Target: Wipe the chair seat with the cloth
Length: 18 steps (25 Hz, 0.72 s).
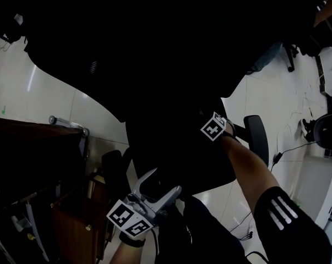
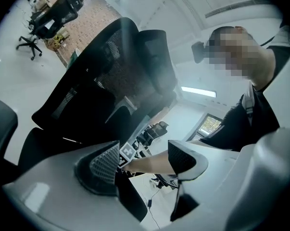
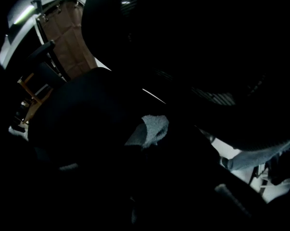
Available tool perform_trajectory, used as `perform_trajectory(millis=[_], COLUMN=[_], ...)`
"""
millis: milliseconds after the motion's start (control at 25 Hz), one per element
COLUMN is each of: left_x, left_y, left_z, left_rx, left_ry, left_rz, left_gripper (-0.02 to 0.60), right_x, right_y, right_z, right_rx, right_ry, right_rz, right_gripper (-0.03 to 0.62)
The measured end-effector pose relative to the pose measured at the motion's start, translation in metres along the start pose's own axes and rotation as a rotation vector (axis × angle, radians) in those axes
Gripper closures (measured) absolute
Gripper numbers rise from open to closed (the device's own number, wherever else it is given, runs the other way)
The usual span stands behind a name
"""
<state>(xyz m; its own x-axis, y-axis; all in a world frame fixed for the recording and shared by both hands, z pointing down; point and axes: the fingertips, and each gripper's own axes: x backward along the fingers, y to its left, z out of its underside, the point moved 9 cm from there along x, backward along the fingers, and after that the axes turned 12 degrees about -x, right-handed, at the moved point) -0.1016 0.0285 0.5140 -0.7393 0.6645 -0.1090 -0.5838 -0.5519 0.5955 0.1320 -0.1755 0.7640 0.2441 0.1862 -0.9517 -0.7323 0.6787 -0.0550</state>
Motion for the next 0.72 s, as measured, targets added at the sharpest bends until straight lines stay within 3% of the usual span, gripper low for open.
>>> perform_trajectory(millis=[160,280,400,520,720], left_x=[0.0,0.003,0.012,0.024,0.041], left_y=[-0.006,-0.006,-0.003,0.0,0.006], left_z=[0.006,0.007,0.009,0.009,0.013], left_rx=[0.004,-0.002,-0.01,-0.017,-0.023], left_ry=[0.018,0.026,0.048,0.062,0.061], left_rz=[0.005,-0.004,-0.026,-0.054,-0.105], left_gripper=[0.244,0.244,0.244,0.244,0.244], right_x=[0.013,0.016,0.015,0.006,-0.008], right_y=[-0.025,-0.02,0.031,0.119,0.238], right_z=[0.006,-0.002,-0.02,-0.053,-0.092], right_rx=[-0.042,-0.08,-0.139,-0.039,0.105], right_ry=[0.009,-0.014,-0.062,-0.116,-0.156], right_rz=[0.088,0.082,-0.061,-0.214,-0.388], right_gripper=[0.565,0.565,0.565,0.565,0.565])
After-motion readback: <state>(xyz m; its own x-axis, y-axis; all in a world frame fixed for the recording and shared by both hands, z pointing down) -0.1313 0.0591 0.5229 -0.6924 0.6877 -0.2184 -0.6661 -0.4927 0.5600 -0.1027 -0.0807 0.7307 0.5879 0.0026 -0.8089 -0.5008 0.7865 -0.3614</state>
